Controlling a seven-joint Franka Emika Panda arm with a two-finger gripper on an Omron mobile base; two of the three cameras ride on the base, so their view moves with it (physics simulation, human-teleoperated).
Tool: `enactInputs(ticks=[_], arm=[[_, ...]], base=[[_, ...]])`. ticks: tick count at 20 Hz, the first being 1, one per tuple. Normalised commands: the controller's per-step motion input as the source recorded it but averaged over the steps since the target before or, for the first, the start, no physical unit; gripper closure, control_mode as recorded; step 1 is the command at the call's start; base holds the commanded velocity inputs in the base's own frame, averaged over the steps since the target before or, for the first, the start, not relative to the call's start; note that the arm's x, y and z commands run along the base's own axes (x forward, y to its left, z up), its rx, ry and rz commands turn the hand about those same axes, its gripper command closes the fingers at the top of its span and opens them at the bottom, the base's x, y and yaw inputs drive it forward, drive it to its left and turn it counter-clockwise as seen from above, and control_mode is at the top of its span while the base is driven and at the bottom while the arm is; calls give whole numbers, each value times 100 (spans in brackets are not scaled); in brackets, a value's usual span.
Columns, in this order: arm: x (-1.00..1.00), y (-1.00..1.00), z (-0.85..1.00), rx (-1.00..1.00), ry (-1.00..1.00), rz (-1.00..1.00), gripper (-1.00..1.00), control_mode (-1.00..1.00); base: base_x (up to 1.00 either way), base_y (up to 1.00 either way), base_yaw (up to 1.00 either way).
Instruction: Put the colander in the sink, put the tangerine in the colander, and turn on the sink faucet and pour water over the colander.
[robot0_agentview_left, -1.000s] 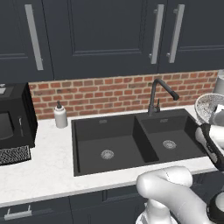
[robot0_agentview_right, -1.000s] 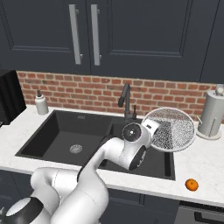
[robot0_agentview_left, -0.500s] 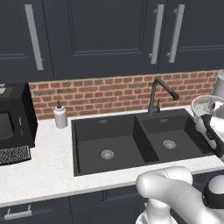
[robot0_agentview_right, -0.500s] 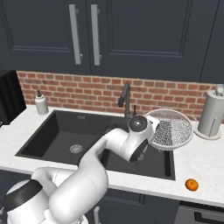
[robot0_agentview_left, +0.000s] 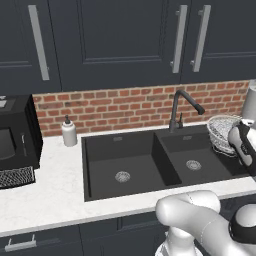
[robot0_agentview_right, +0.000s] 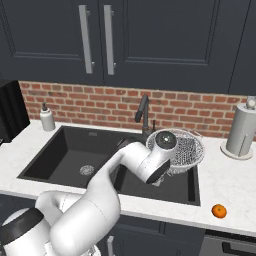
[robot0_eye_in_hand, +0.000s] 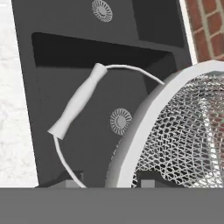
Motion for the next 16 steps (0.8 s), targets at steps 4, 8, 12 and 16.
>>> enactInputs(ticks=[4, 8, 12, 16], arm=[[1, 38, 0, 0, 14, 22, 100, -100], [9, 27, 0, 0, 16, 13, 100, -100], [0, 1, -6, 0, 3, 0, 100, -100], [2, 0, -30, -2, 0, 0, 100, -100]], base=[[0, 0, 0], [0, 0, 0], [0, 0, 0], [0, 0, 0]])
